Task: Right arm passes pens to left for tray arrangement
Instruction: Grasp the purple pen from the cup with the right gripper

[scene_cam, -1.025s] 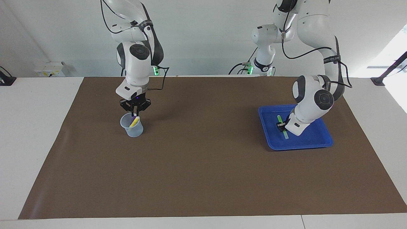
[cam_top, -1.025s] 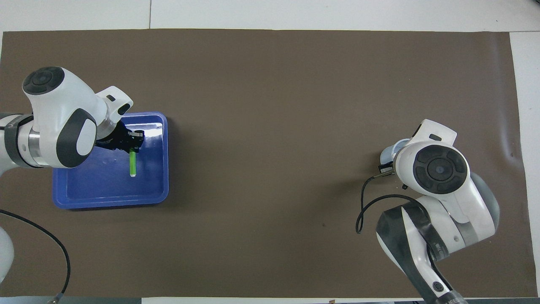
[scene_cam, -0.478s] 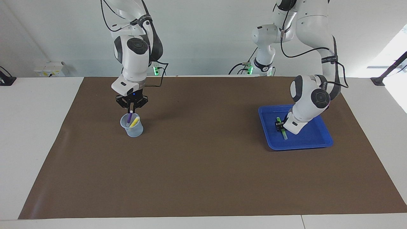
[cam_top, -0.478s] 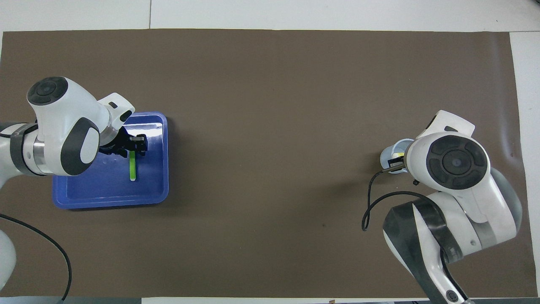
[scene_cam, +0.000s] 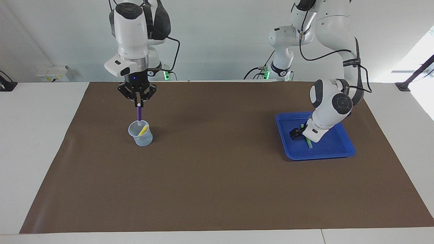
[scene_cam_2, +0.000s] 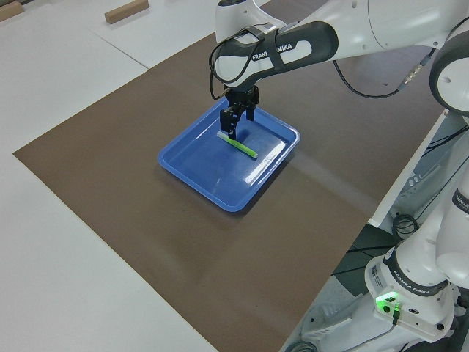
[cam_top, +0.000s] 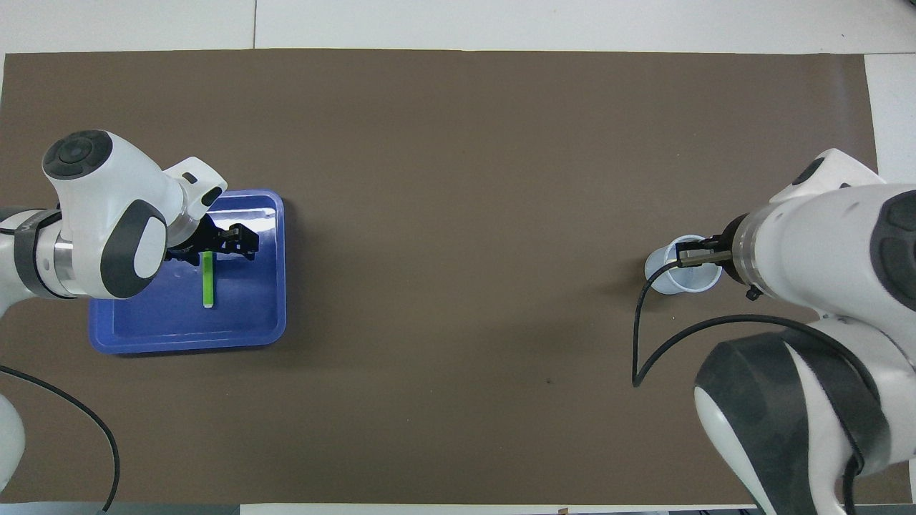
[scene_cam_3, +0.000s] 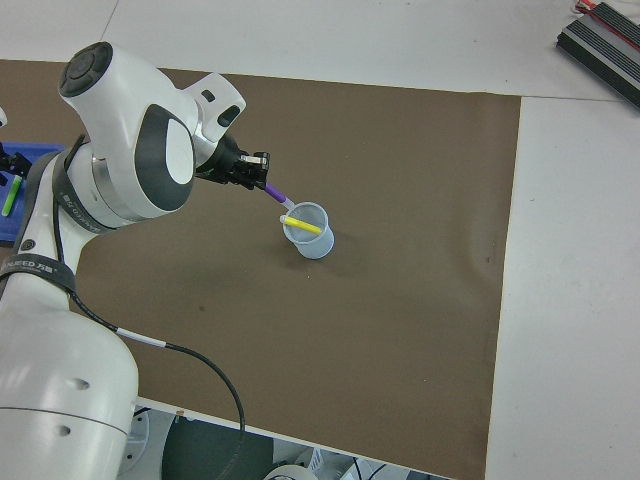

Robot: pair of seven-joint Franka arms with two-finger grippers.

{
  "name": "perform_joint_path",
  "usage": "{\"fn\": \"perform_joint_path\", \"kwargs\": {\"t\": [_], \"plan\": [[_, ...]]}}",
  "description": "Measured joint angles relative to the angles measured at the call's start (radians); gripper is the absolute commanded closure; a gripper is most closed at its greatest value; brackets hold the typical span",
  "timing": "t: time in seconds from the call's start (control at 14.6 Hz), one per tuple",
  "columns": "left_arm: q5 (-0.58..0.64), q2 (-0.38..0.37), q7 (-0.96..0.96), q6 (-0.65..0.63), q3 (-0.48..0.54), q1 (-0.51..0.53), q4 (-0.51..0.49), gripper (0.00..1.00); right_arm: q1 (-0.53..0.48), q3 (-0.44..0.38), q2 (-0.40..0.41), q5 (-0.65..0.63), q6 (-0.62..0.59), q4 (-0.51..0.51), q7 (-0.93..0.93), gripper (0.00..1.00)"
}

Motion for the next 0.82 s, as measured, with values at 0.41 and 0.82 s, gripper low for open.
{"fn": "perform_joint_path", "kwargs": {"t": [0.41, 0.82], "plan": [[-0.092, -0.017, -0.003, -0.2, 0.0, 0.0, 0.18, 0.0, -0.002, -0.002, 0.055, 0.466, 0.023, 0.093, 0.355, 1.0], [-0.269, -0.076, -0.291, -0.411, -0.027, -0.002, 0.363, 0.0, 0.0, 0.053, 0.069, 0.853, 0.171, 0.101, 0.692, 1.0]]}}
